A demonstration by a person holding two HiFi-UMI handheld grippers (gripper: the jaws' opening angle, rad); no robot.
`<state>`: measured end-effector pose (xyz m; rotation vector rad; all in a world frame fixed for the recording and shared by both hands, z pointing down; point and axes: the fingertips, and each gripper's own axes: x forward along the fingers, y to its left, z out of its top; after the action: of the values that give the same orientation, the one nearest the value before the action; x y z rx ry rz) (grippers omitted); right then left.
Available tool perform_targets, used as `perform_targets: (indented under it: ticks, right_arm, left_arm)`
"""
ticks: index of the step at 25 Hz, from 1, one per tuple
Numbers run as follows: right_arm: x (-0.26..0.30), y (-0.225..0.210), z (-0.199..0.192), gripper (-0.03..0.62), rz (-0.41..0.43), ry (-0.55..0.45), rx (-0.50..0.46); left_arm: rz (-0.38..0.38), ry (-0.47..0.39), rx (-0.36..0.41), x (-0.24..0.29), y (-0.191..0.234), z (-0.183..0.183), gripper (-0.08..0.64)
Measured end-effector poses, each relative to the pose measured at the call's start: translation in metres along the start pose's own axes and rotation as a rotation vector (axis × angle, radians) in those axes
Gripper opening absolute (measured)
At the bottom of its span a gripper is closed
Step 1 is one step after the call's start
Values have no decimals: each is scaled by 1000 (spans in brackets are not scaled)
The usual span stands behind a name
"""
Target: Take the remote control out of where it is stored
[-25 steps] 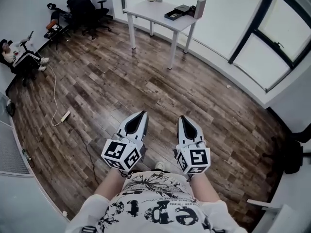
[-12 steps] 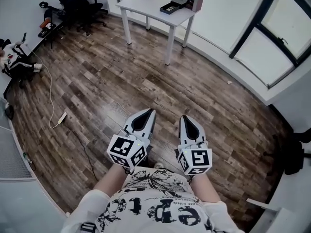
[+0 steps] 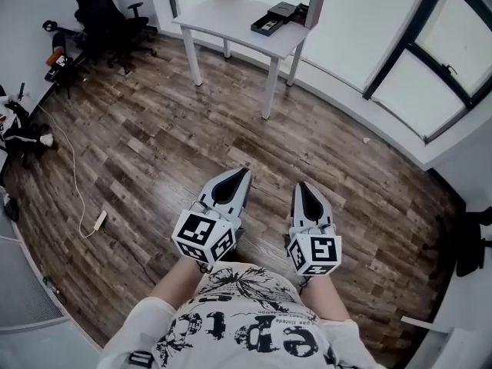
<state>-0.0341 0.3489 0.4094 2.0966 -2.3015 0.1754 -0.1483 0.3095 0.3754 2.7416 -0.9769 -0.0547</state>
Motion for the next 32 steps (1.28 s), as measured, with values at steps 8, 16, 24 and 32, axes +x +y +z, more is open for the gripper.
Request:
perform_targets:
  ticks: [8, 16, 24, 32]
  right_arm:
    - [105, 37, 22, 2, -70, -25, 19]
    - [173, 19, 0, 2, -76, 66, 54]
    - [272, -42, 1, 2, 13, 86, 82]
    - [375, -140, 30, 2, 101, 89, 55]
  left_arm:
    - [29, 8, -34, 14, 122, 33, 11]
    - [48, 66, -70, 58, 172, 19, 11]
    - [118, 85, -56, 155, 206, 22, 10]
    - [185, 41, -34, 293, 223, 52, 11]
